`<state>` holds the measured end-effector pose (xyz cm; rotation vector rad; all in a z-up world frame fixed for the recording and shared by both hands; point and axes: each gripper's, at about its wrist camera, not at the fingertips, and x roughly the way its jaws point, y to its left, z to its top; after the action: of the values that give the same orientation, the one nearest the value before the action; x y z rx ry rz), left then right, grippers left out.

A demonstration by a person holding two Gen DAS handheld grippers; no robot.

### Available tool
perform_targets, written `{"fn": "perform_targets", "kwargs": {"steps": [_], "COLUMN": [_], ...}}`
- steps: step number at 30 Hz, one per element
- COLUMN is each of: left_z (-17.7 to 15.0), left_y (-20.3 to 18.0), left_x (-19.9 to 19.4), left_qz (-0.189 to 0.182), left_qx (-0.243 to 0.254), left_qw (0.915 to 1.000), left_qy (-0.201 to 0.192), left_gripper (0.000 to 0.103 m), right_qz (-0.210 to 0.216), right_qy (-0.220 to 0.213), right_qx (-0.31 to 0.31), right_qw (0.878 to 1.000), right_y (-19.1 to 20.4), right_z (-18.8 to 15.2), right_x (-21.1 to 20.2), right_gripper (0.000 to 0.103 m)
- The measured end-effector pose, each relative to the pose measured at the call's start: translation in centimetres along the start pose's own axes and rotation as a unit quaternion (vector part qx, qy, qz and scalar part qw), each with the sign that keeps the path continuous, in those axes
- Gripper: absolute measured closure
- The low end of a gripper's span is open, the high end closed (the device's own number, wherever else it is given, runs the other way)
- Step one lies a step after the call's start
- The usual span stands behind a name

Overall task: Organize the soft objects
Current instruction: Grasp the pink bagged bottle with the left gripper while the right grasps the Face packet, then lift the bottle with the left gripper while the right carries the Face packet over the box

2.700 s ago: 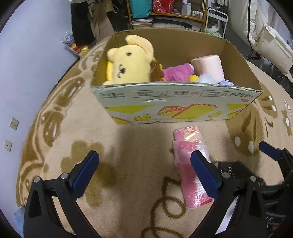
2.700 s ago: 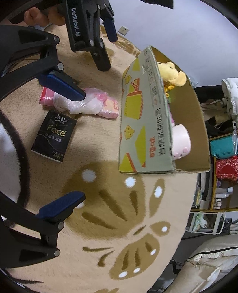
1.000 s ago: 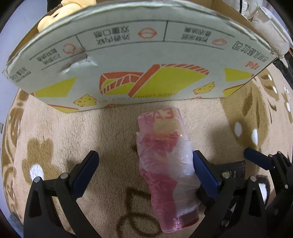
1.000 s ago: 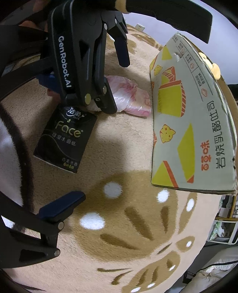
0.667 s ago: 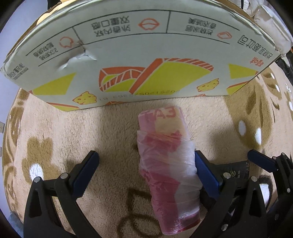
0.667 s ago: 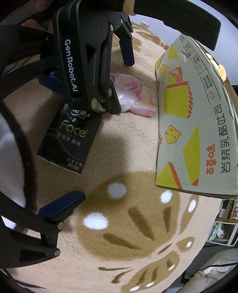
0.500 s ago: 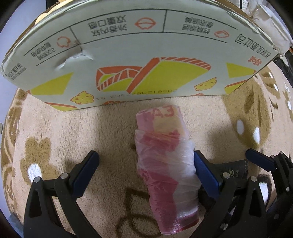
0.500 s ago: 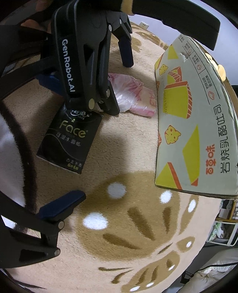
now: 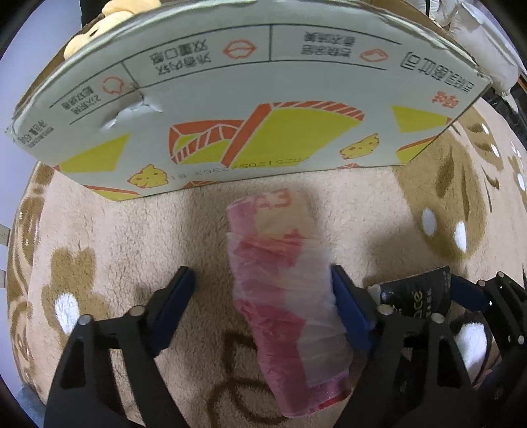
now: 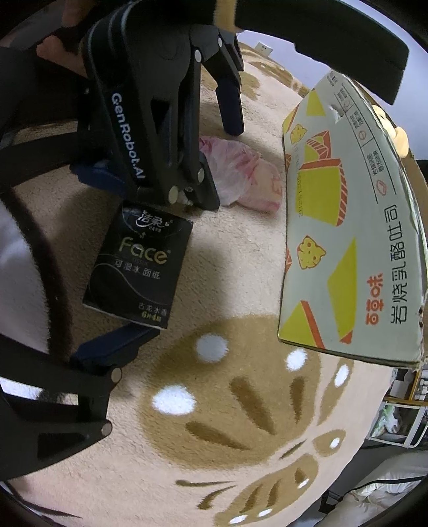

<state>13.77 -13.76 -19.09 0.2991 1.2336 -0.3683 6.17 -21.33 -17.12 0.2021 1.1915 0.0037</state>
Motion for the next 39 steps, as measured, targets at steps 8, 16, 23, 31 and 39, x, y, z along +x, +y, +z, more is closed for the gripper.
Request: {"fn": "perform_targets", "kwargs": {"steps": [8,16,23,31,39], "left_z": [-0.9,-2.0,-2.8,-4.8,-4.6], "left_y": [-0.2,0.7,2.6,3.7,4.3], "left_x": [-1.1,-2.5,-4.4,-9.1,-13.8], "left_qz": [-0.002,0.023,0.051,0.094,0.128], "left_qx": [0.005,-0.011,-0.034,-0.05,-0.062], "left_qw": [1.0,0.9996,0.9976,0.9895,0.9777], "left_qy": [-0.005,-0.012,-0.033,-0.097,-0.154], "left_gripper": [0.056,0.058,0.058,0.059,0.058], "right_qz": [0.0,-0.001,-0.005,0.006,0.019], "right_qy": [-0.01,-0.028,-0.066,-0.132,-0.189], "right_qx": [0.001,0.001,-0.008,0.006,0.007], "right_qw": [1.0,1.0,0.998,0.991,0.982], "right_y": [-0.1,-0.8,-1.0,-1.7,-1.0], "right_z": [-0.1,0.0,0.4,0.8,2.0], "right_x": [-0.6,-1.6,-3.1,-6.8,-9.5], "right_gripper": [0.029,0.03,0.03,0.03,0.03]}}
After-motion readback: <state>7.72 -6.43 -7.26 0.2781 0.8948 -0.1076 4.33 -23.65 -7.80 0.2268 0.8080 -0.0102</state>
